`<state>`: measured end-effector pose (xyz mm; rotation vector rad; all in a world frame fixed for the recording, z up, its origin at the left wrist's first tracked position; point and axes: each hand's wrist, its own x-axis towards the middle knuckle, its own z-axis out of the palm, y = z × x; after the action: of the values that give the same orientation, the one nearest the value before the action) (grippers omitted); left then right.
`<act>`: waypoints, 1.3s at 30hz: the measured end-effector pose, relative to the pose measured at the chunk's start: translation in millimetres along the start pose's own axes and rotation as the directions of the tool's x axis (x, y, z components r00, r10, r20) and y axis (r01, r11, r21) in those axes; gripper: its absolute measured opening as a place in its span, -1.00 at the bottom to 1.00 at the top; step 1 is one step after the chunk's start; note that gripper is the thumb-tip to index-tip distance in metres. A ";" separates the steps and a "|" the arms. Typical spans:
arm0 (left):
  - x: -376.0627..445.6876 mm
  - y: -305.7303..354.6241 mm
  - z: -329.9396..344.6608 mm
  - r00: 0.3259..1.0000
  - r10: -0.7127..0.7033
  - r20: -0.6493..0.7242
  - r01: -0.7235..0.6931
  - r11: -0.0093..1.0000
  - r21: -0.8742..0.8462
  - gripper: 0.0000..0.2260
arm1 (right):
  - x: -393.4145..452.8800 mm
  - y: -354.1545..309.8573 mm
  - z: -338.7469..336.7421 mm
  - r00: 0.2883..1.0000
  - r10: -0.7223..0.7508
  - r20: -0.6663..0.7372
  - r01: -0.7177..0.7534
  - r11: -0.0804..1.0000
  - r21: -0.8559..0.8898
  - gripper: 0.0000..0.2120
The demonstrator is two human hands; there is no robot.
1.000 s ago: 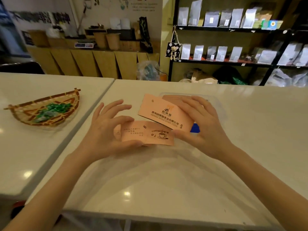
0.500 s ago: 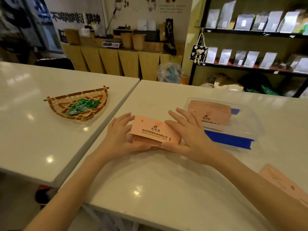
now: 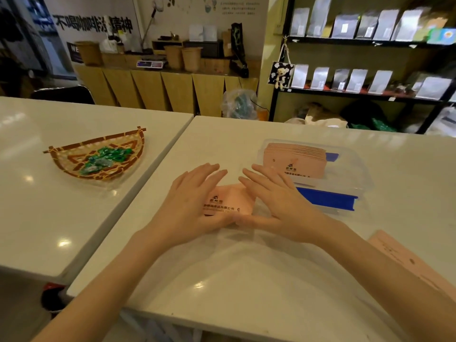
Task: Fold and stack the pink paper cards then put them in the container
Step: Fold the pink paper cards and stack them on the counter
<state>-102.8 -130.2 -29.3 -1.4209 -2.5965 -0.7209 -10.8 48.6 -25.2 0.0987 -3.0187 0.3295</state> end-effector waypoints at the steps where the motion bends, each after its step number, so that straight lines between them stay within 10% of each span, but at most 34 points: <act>1: 2.3 10.8 1.3 0.999 0.042 0.007 -0.042 0.999 0.008 -0.21 | -4.9 1.6 -4.2 1.000 0.013 -0.014 -0.013 1.000 0.027 -0.28; 12: 47.2 115.7 44.3 0.909 0.371 0.188 -0.325 0.916 -0.237 -0.29 | -104.1 50.7 -34.2 0.901 0.245 -0.358 -0.202 0.967 0.154 -0.39; 24: 75.0 176.1 106.1 0.725 0.542 0.424 -0.475 0.840 -0.262 -0.33 | -223.5 79.8 -26.6 0.791 0.607 -0.082 -0.606 0.795 0.037 0.04; 39: 77.3 188.1 124.9 0.728 0.552 0.407 -0.533 0.829 -0.171 -0.37 | -247.6 89.2 -18.3 0.725 0.658 -0.201 -0.633 0.753 0.179 -0.32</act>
<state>24.6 70.6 -49.1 -2.4524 -2.2024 -0.3953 229.9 152.6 -53.4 -0.9465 -2.6658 0.4956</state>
